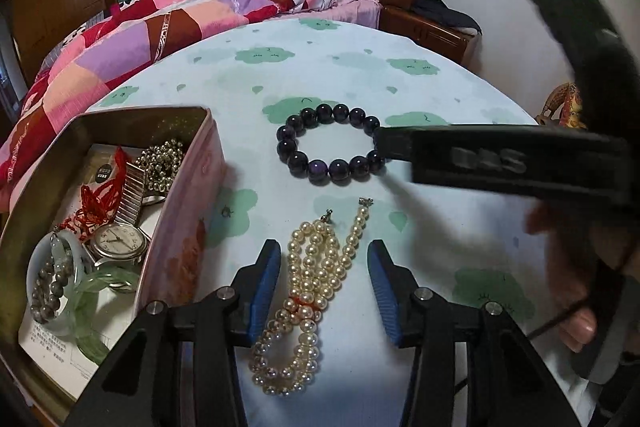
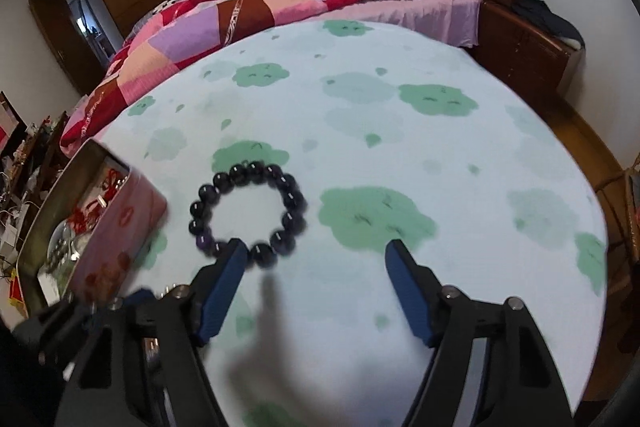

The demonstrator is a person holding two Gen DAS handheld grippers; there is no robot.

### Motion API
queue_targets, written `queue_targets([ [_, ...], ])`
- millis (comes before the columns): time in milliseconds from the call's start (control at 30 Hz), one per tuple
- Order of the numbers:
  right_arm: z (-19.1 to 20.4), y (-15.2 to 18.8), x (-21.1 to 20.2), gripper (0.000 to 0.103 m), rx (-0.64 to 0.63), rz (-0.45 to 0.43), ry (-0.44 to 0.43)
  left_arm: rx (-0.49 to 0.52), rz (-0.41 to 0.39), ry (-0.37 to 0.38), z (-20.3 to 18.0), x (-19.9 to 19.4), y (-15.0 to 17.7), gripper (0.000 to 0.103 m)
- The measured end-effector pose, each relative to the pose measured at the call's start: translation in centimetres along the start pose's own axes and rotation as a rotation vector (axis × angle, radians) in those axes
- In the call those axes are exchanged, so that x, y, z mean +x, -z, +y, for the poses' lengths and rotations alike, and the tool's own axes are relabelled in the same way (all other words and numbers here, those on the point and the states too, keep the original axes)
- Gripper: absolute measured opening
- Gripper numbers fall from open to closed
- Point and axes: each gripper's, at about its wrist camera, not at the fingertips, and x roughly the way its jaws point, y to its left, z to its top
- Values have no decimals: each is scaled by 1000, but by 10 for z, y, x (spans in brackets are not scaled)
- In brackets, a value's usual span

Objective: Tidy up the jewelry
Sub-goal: 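Grasp the black bead bracelet with the right gripper while the left grasps the pearl necklace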

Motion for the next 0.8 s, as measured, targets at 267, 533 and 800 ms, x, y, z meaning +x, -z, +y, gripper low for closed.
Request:
queue_targets([
  [267,2,7,-5,23,-77,46,41,-9,6,23,3,2,0,48],
  [533,-31,51,-39,21,-26,49,34,-11,3,33,4,0,1,49],
  [800,-27,67,-45,20,-31,-27,54,27,7,61,-3,0,2,49],
])
